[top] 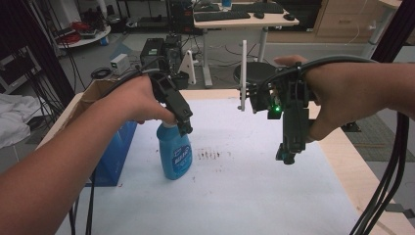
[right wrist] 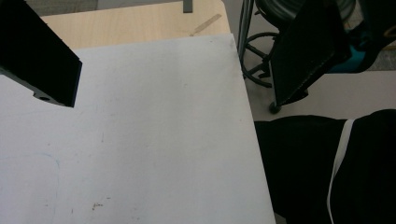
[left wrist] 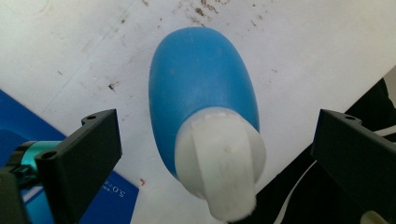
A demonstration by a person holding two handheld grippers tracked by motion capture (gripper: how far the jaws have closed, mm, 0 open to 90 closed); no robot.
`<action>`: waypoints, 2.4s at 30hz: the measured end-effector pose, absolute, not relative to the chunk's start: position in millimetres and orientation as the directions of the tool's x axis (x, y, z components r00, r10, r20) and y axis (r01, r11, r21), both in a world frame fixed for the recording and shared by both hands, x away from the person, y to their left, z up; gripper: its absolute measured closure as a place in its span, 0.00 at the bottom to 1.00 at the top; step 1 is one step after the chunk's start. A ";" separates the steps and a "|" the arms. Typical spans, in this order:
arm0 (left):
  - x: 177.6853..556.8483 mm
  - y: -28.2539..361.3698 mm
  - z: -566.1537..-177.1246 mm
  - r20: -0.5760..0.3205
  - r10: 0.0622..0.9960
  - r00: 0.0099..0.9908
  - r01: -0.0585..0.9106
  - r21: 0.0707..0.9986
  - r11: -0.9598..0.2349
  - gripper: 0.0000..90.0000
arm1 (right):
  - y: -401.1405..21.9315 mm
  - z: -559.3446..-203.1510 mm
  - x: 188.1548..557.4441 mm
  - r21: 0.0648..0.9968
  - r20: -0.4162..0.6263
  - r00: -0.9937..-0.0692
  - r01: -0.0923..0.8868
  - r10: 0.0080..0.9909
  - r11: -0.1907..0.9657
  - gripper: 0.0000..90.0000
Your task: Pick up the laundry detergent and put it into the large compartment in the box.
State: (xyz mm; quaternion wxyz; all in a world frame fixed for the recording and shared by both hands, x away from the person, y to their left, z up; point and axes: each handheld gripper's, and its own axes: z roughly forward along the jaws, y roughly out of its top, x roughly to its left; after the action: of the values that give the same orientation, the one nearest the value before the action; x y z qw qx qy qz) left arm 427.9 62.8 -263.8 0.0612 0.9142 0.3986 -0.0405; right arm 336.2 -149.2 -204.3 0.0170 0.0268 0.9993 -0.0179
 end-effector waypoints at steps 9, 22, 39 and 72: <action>431.2 61.9 -280.7 -0.108 0.725 0.680 0.732 0.054 -0.679 0.02 | -149.9 -204.1 335.0 -0.036 -0.036 -0.998 0.061 0.060 0.997 0.01; 430.8 56.6 -291.0 -0.087 0.721 0.688 0.725 0.036 -0.688 0.02 | -149.5 -203.0 333.6 -0.032 -0.035 -0.998 0.058 0.057 0.998 0.01; 435.8 57.8 -296.1 -0.073 0.734 0.675 0.737 0.034 -0.675 0.02 | -148.3 -202.4 333.1 -0.023 -0.033 -0.998 0.057 0.056 0.998 0.01; 435.9 56.8 -296.6 -0.098 0.728 0.679 0.732 0.024 -0.680 0.19 | -145.6 -204.8 337.6 -0.030 -0.037 -0.998 0.047 0.046 0.998 0.01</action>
State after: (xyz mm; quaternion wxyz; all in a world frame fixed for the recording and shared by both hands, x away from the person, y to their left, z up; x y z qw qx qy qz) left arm 435.9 56.8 -296.6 0.0304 0.9157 0.3986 -0.0401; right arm 337.6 -145.6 -204.8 0.0180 0.0231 0.9995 -0.0153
